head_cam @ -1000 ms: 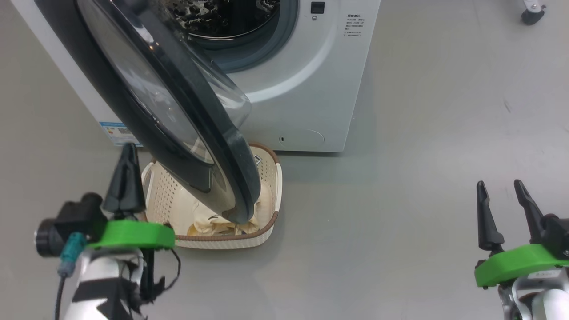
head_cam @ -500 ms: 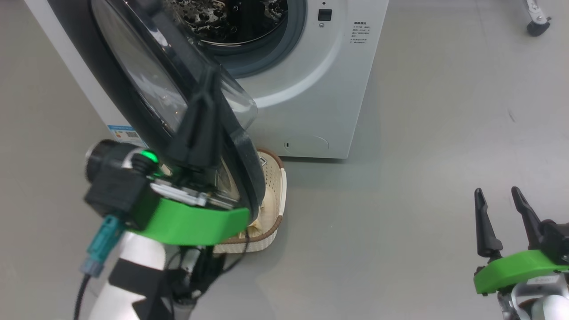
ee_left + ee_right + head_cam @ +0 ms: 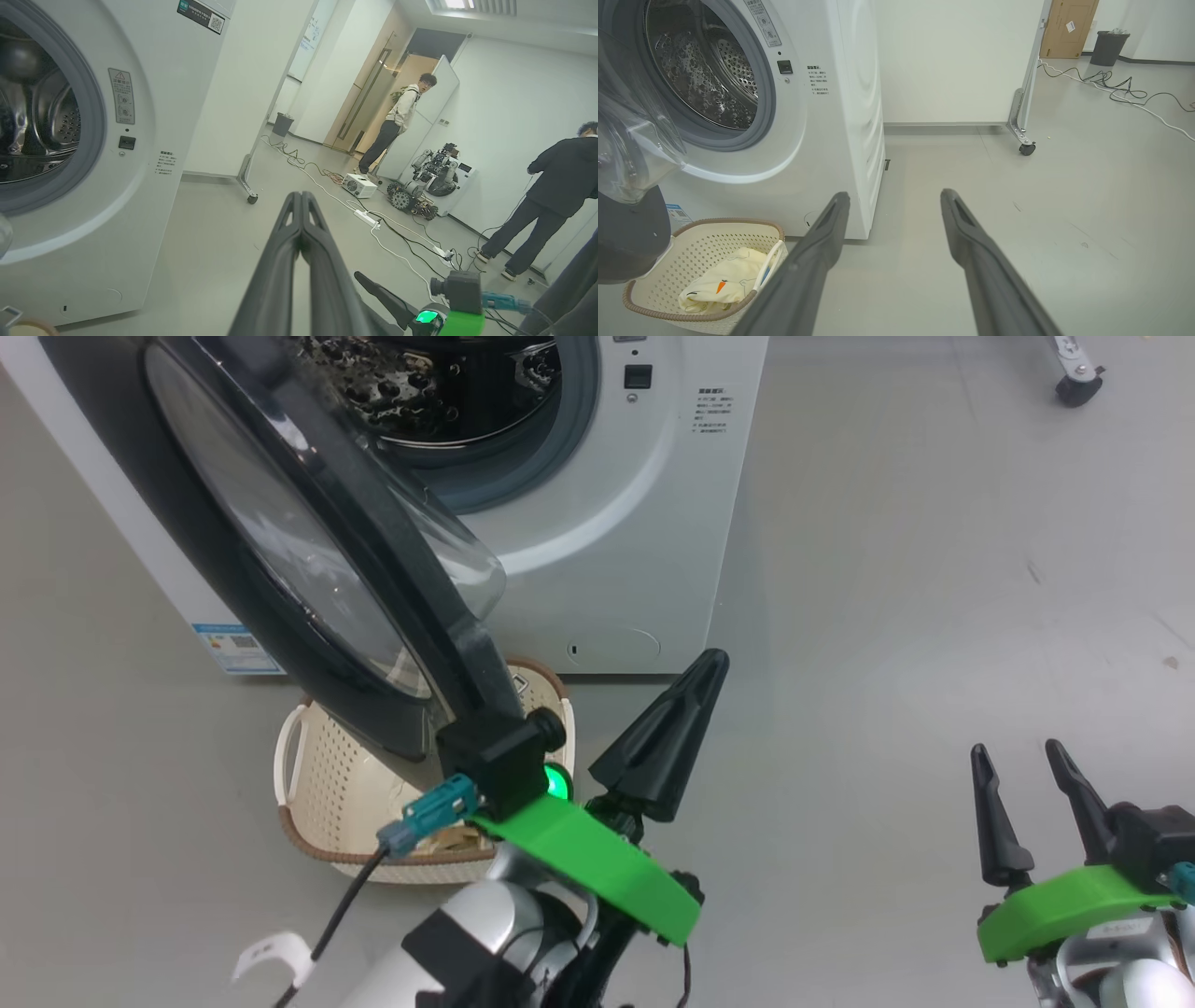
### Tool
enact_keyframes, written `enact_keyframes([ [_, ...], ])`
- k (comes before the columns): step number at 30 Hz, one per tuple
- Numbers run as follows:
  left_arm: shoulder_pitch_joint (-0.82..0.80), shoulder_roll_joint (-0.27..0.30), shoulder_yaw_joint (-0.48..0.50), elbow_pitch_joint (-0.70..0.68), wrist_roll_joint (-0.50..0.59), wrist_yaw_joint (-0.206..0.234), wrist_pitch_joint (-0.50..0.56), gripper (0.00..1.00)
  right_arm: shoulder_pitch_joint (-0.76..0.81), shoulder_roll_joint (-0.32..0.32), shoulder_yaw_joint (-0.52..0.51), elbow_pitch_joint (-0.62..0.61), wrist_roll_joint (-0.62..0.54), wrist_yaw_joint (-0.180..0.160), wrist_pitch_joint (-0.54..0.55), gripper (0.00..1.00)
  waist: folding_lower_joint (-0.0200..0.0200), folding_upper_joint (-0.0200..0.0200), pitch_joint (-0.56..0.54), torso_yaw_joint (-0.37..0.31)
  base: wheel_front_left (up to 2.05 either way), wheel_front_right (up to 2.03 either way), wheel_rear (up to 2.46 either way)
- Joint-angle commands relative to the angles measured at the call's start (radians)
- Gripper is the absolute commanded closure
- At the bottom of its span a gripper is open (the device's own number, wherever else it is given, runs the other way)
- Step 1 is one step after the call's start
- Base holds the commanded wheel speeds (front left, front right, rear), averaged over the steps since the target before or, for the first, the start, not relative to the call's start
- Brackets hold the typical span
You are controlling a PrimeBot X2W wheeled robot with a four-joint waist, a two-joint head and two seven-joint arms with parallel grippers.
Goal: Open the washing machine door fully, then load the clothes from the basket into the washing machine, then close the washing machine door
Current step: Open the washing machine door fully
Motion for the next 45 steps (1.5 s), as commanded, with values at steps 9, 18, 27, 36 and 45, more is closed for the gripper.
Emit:
enact_keyframes([
  [9,-0.122,0.005,0.036,0.159,-0.055,0.105,-0.038,1.00,-0.019,-0.009,0.012,-0.026,0.023,0.000,0.000,0.00,0.0000,0.0000,0.005,-0.021,0.00,0.00,0.00],
  [18,-0.120,0.015,0.139,0.249,-0.105,0.144,-0.088,1.00,-0.029,-0.009,0.021,-0.014,0.022,0.000,0.000,0.00,0.0000,0.0000,0.015,-0.008,0.00,0.00,0.00],
  [27,-0.117,0.032,0.185,0.287,-0.147,0.138,-0.097,1.00,-0.038,-0.009,0.019,-0.012,0.030,0.000,0.007,0.00,0.0000,0.0000,0.024,0.013,0.00,0.00,0.00],
  [36,-0.104,0.036,0.170,0.284,-0.148,0.132,-0.098,1.00,-0.045,-0.009,0.013,-0.007,0.038,0.000,0.007,0.00,0.0000,0.0000,0.030,0.042,0.00,0.00,0.00],
  [45,-0.082,0.047,0.163,0.304,-0.147,0.136,-0.108,1.00,-0.047,-0.009,-0.004,-0.004,0.037,0.000,0.011,0.00,0.0000,0.0000,0.030,0.085,0.00,0.00,0.00],
])
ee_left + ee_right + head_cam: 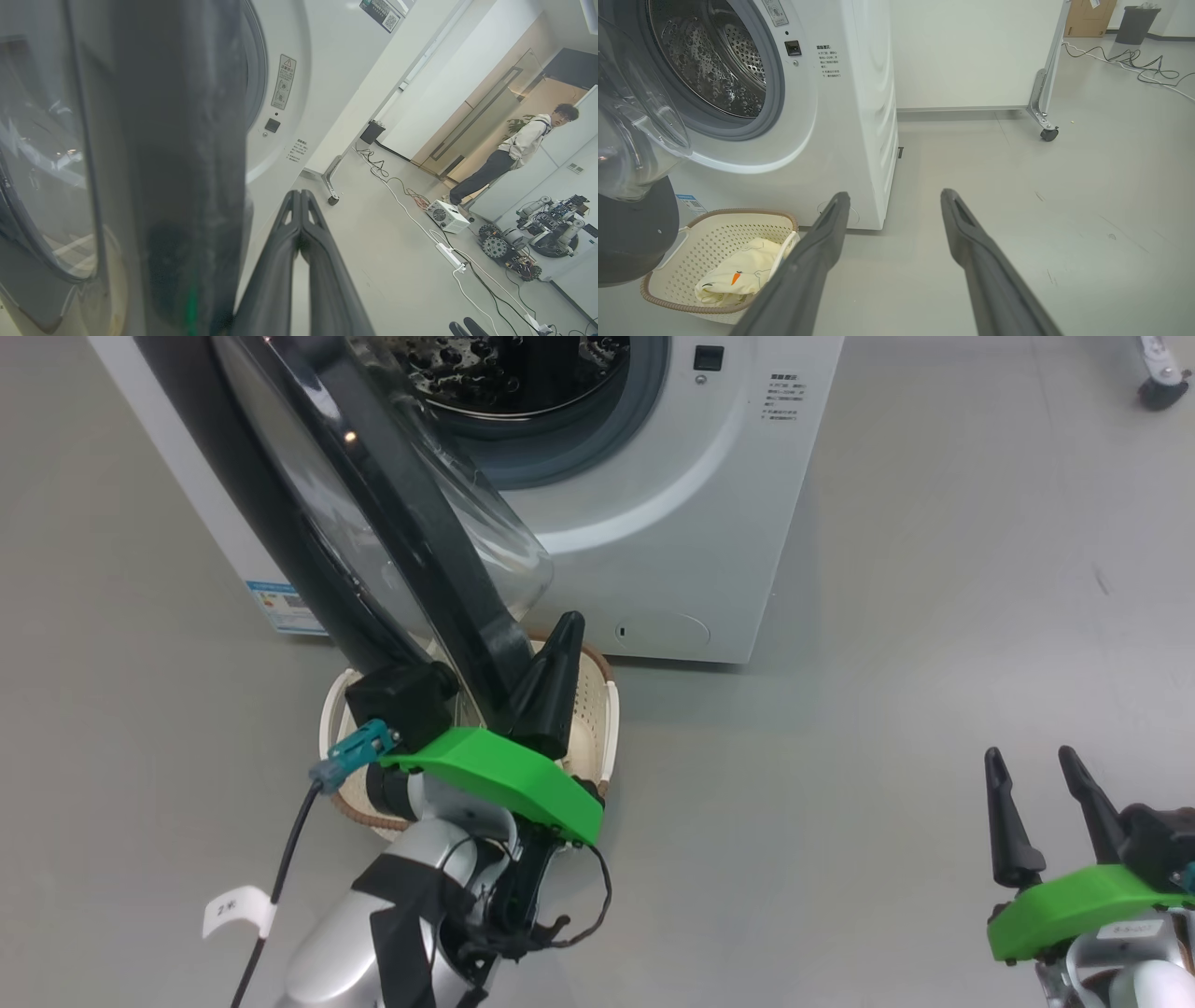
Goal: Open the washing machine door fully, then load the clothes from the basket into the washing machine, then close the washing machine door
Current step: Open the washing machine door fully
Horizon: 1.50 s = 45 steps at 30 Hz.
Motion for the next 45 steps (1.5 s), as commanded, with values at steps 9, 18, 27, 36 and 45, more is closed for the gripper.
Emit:
enact_keyframes([
  [9,0.024,0.053,0.049,0.005,0.009,0.012,-0.031,1.00,-0.038,-0.010,0.031,-0.015,0.012,0.000,0.025,0.00,0.0000,-0.0001,-0.022,0.040,0.00,0.00,0.00],
  [18,0.080,0.085,0.038,-0.026,0.041,0.047,-0.053,1.00,-0.025,-0.010,0.031,-0.013,0.004,0.000,0.040,0.00,0.0000,-0.0001,-0.037,0.066,0.00,0.00,0.00],
  [27,0.153,0.134,0.078,-0.101,0.032,0.090,-0.066,1.00,-0.013,-0.010,0.019,-0.022,-0.005,0.000,0.048,0.00,0.0000,-0.0001,-0.046,0.104,0.00,0.00,0.00],
  [36,0.186,0.194,0.134,-0.185,0.050,0.140,-0.083,1.00,-0.001,-0.010,0.008,-0.024,-0.004,0.000,0.060,0.00,0.0000,-0.0001,-0.054,0.157,0.00,0.00,0.00],
  [45,0.223,0.259,0.212,-0.232,0.051,0.196,-0.089,1.00,-0.003,-0.010,0.015,-0.027,0.001,0.000,0.065,0.00,0.0000,-0.0001,-0.049,0.175,0.00,0.00,0.00],
])
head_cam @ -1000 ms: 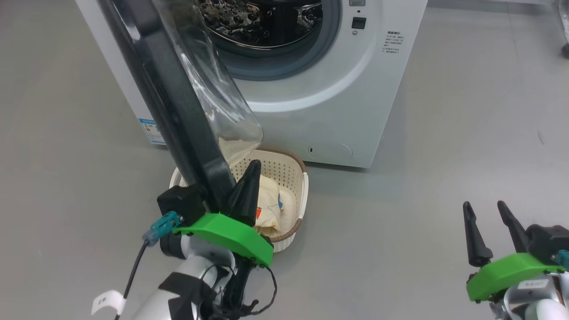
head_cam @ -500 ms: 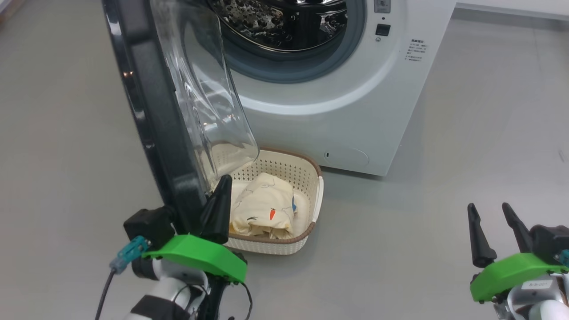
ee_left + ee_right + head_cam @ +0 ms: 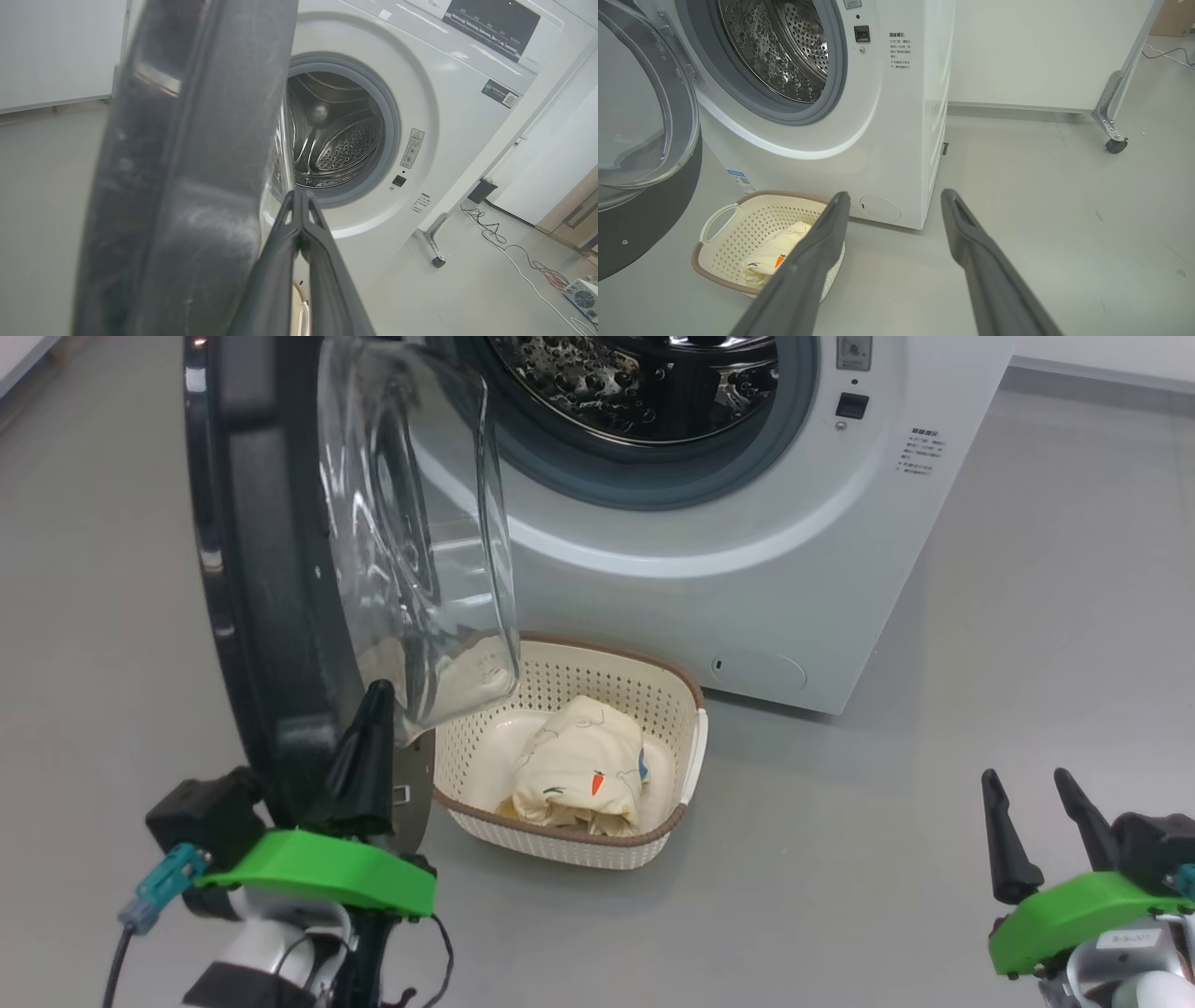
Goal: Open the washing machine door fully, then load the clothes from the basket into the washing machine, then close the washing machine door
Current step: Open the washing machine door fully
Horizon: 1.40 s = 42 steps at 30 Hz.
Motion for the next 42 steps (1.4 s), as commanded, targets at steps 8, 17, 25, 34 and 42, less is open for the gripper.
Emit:
enact_keyframes([
  [8,-0.002,0.087,0.151,-0.024,-0.021,0.182,-0.017,1.00,-0.022,-0.011,0.021,-0.041,0.000,0.000,0.004,0.00,-0.0001,-0.0001,0.008,-0.003,0.00,0.00,0.00],
  [17,0.021,0.144,0.277,0.022,-0.035,0.227,-0.031,1.00,-0.027,-0.011,0.023,-0.042,0.005,0.000,0.009,0.00,-0.0001,-0.0001,0.017,-0.018,0.00,0.00,0.00],
  [25,0.016,0.189,0.350,0.077,-0.048,0.240,-0.035,1.00,-0.036,-0.011,0.019,-0.040,0.009,0.000,0.008,0.00,-0.0001,-0.0001,0.032,-0.024,0.00,0.00,0.00],
  [34,0.001,0.244,0.420,0.171,-0.065,0.248,-0.034,1.00,-0.037,-0.011,0.042,-0.028,0.023,0.000,0.003,0.00,-0.0001,-0.0001,0.027,-0.039,0.00,0.00,0.00],
  [42,-0.036,0.301,0.466,0.276,-0.074,0.237,-0.032,1.00,-0.040,-0.011,0.067,-0.020,0.025,0.000,0.008,0.00,-0.0001,-0.0001,0.024,-0.051,0.00,0.00,0.00],
])
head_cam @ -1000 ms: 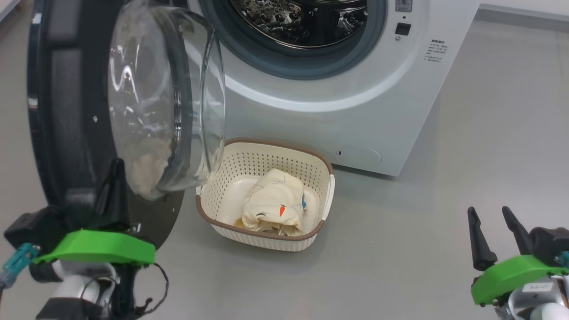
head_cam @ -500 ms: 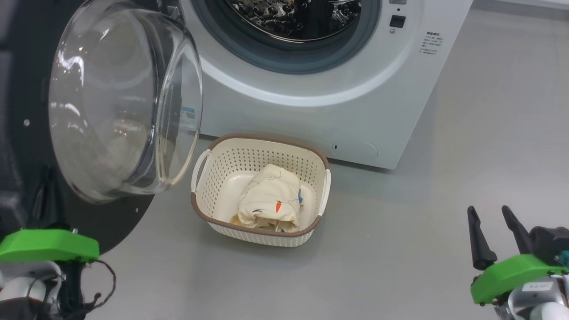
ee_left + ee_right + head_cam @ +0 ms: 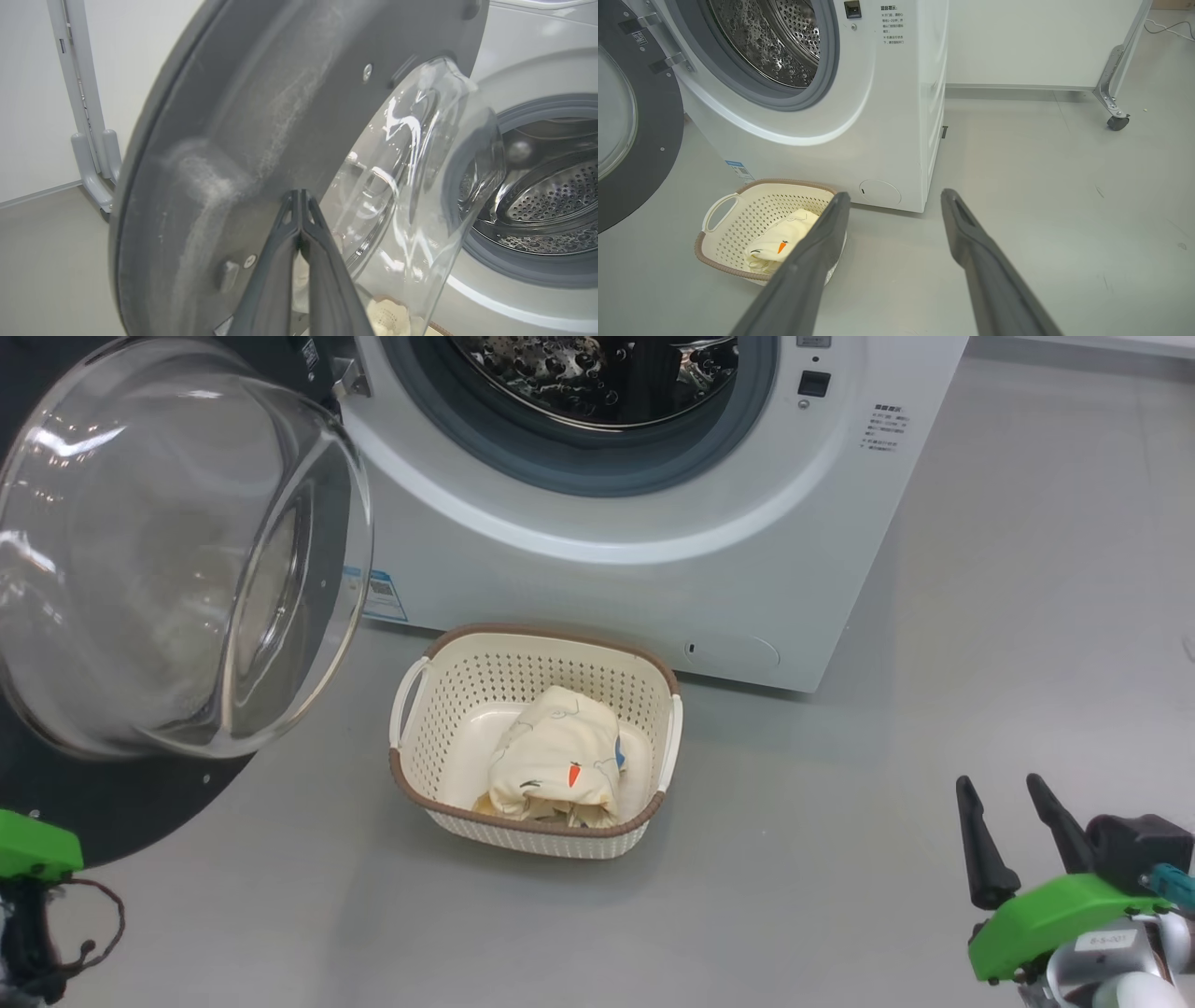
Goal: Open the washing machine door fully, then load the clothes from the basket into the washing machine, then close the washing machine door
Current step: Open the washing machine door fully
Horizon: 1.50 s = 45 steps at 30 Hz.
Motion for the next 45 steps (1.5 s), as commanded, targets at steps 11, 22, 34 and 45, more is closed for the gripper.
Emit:
enact_keyframes([
  [11,-0.162,0.119,0.074,0.138,-0.009,0.188,-0.002,1.00,-0.050,-0.011,0.028,-0.038,-0.005,0.000,0.002,0.00,0.0000,0.0000,0.015,-0.010,0.00,0.00,0.00],
  [22,-0.256,0.119,0.072,0.301,0.005,0.135,-0.016,1.00,-0.061,-0.011,0.021,-0.040,-0.007,0.000,0.004,0.00,0.0000,0.0000,0.035,-0.014,0.00,0.00,0.00],
  [34,-0.282,0.068,0.134,0.341,0.060,0.052,-0.024,1.00,-0.064,-0.011,0.008,-0.043,-0.013,0.000,0.006,0.00,0.0000,0.0000,0.033,0.000,0.00,0.00,0.00],
  [45,-0.113,-0.089,0.196,0.062,0.215,0.039,-0.025,1.00,-0.069,-0.011,-0.003,-0.050,-0.019,0.000,0.010,0.00,0.0000,0.0000,0.039,-0.004,0.00,0.00,0.00],
])
